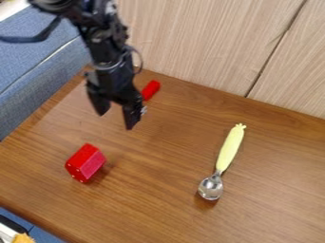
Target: Pick the red thing and put it beside the red object
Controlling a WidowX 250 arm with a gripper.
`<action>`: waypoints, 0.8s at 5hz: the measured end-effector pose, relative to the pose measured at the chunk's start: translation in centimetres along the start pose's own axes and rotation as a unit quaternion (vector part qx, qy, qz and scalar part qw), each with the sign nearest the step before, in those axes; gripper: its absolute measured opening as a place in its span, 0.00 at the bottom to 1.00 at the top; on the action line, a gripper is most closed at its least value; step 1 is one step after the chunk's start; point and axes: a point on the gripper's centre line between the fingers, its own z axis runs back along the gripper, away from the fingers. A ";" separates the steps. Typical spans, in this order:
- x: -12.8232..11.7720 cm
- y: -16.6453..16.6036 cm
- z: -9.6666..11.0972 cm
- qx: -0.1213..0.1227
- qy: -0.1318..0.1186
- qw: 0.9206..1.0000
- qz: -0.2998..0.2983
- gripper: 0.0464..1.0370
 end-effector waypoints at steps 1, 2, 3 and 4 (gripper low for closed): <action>-3.0 -0.5 -0.2 0.012 0.031 0.999 -0.021 0.96; -5.0 -0.8 -0.2 0.020 0.046 0.997 -0.054 0.96; -7.1 -0.5 0.4 0.049 0.052 0.994 -0.079 0.96; -8.0 -0.1 0.7 0.055 0.056 0.993 -0.090 0.96</action>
